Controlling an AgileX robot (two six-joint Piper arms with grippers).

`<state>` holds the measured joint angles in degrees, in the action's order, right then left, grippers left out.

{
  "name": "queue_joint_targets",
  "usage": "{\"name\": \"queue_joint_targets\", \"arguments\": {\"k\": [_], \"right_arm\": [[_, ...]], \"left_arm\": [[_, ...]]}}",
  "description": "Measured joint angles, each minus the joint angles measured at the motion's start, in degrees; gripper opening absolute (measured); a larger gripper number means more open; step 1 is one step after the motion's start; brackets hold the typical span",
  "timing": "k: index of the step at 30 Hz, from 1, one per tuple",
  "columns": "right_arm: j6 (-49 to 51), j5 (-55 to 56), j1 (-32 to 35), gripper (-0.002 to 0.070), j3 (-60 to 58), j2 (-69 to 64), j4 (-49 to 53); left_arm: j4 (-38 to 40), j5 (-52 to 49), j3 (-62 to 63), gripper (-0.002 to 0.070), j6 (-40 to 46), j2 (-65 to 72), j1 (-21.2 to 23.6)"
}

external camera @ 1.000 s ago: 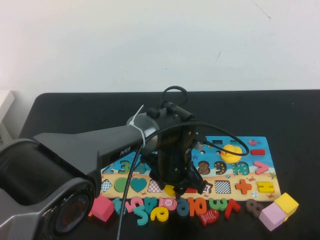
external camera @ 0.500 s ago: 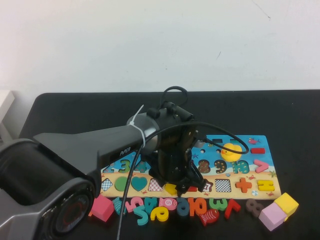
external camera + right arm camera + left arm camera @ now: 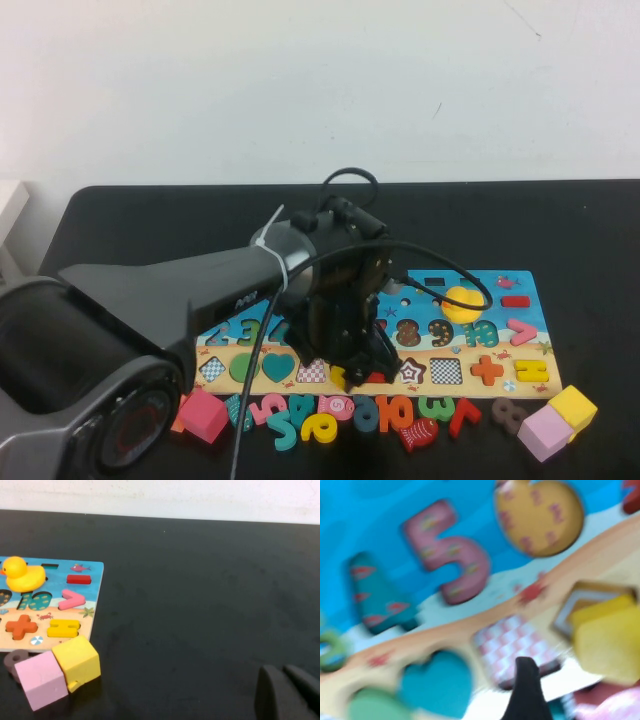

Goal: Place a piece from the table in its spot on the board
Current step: Place the "Pentagon" into the hole of the Pentagon

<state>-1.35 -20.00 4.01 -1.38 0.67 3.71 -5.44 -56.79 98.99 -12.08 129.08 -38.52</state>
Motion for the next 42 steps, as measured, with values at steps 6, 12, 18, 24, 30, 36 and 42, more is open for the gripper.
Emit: {"name": "queue_joint_targets", "arguments": {"k": [6, 12, 18, 24, 30, 36, 42], "right_arm": [[0.0, 0.0, 0.0, 0.0019, 0.0, 0.0, 0.0], [0.0, 0.0, 0.0, 0.0019, 0.0, 0.0, 0.0], [0.0, 0.0, 0.0, 0.0019, 0.0, 0.0, 0.0], [0.0, 0.0, 0.0, 0.0019, 0.0, 0.0, 0.1], [0.0, 0.0, 0.0, 0.0019, 0.0, 0.0, 0.47], [0.0, 0.0, 0.0, 0.0019, 0.0, 0.0, 0.5], [0.0, 0.0, 0.0, 0.0019, 0.0, 0.0, 0.63]], "left_arm": [[-4.48, -4.57, 0.0, 0.0369, 0.95, -2.5, 0.0], [-0.1, -3.64, 0.0, 0.0148, 4.73, -2.54, 0.12], [0.92, -2.45, 0.0, 0.0013, 5.63, -1.14, 0.12], [1.04, -2.35, 0.0, 0.0, 5.8, -0.06, 0.12], [-0.25, -1.98, 0.0, 0.0, 5.57, -0.06, 0.12], [-1.07, -4.44, 0.0, 0.0, 5.53, -0.06, 0.12], [-1.49, -5.72, 0.0, 0.0, 5.64, -0.06, 0.12]]}}
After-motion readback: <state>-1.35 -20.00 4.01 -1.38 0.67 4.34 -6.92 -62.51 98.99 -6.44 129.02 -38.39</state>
